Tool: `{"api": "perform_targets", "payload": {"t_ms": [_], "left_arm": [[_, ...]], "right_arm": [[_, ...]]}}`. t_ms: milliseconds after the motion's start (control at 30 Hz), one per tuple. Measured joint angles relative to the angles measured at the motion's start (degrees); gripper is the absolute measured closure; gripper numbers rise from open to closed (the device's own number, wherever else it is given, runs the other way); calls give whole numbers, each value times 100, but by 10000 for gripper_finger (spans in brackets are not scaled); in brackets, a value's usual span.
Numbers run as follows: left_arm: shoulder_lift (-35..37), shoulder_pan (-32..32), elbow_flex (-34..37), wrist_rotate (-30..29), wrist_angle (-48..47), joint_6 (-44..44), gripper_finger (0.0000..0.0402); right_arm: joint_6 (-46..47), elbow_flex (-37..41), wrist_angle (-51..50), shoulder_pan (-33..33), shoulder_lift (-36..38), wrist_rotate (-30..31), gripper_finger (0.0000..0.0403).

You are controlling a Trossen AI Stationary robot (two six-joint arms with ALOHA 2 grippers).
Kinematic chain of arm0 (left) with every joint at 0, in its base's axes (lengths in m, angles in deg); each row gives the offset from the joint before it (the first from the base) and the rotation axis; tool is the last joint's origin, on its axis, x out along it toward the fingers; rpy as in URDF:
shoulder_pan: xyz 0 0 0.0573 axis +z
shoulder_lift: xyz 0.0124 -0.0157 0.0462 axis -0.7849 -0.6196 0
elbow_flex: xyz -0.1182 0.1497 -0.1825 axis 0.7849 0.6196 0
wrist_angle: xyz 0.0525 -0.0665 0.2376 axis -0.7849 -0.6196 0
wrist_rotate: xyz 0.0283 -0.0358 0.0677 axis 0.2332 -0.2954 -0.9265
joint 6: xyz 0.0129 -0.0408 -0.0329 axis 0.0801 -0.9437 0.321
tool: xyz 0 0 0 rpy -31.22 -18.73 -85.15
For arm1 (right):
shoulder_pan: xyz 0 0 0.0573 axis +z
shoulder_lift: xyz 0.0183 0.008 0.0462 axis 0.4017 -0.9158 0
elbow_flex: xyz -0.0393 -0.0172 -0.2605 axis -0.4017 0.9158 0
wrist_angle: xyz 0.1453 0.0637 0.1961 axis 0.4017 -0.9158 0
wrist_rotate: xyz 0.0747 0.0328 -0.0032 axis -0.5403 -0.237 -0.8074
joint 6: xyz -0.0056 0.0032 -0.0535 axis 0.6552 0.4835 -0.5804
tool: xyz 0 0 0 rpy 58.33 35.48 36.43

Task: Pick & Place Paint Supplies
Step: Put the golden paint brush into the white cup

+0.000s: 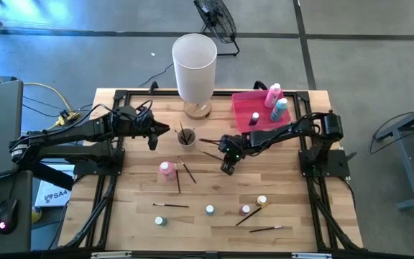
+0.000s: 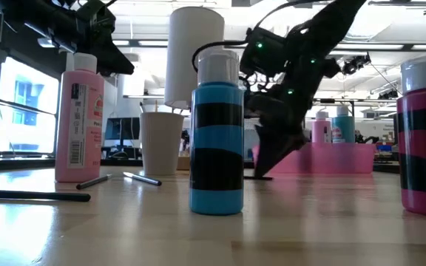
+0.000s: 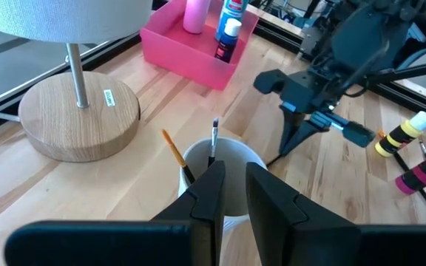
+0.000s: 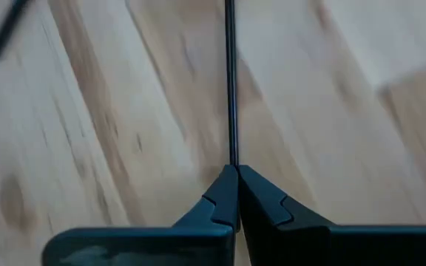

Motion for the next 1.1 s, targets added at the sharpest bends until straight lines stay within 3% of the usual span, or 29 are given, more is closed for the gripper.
{"api": "perform_targets", "payload": {"t_ms": [167,300,767,1100], "left_arm": [[1,1,0,-2,4,37,348],[0,1,0,-2,4,103,348],[1,1,0,7,4,103,348],[1,2,0,17,4,103,348]], "right_arm": [[82,4,-1004,72,266,142,399],[-36,8,-1539,77,350,-97,399],[-158,2,-2266,111,356,-915,399],[-19,4,-3029,113,352,-1029,399]]}}
